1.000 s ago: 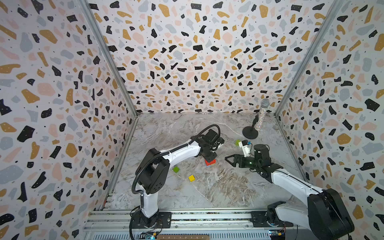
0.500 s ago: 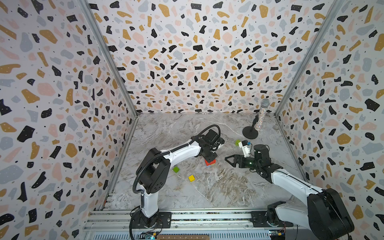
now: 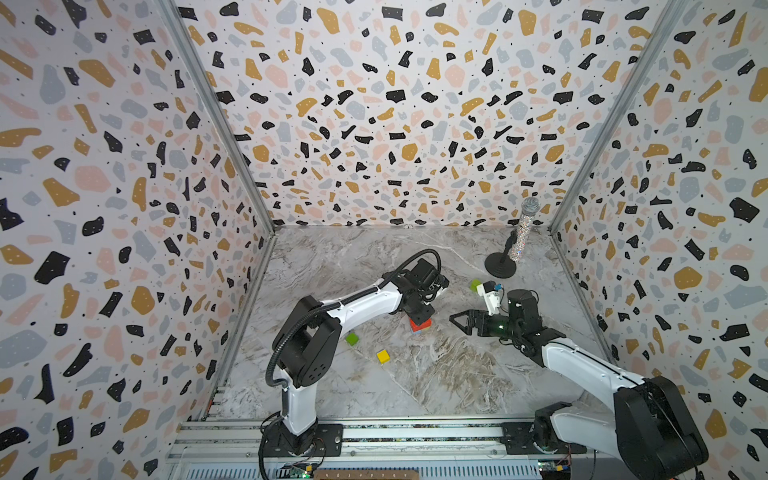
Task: Build the wood block tower
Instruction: 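Lower the blue 9 cube onto the stack beside the plain blue cube, then open the left gripper and raise it off the blue 9 cube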
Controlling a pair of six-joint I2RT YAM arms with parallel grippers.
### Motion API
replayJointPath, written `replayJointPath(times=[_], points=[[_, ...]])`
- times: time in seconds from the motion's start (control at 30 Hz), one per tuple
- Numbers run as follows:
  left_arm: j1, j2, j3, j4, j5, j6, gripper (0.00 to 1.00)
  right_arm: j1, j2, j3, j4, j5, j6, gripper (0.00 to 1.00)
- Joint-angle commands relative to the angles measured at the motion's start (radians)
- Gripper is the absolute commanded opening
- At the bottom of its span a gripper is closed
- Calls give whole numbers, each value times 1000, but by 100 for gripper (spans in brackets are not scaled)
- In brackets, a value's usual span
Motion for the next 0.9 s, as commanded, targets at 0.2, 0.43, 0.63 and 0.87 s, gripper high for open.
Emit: replayJointPath(times=[0.2,0.43,0.63,0.87], points=[[3,-34,21,18,-58,-3,61,-3,-12,-4,10,-25,-8,99],[4,-131,-6,30,-169,-52,91,-4,-35,22,-57,0,-25,96],[3,-278,-119,116,-357,-183,100,28,-49,65,-179,71,-78,89],[21,-471,-318,196,-570,-484,100,254,-36,185,-366,301,-142,85]])
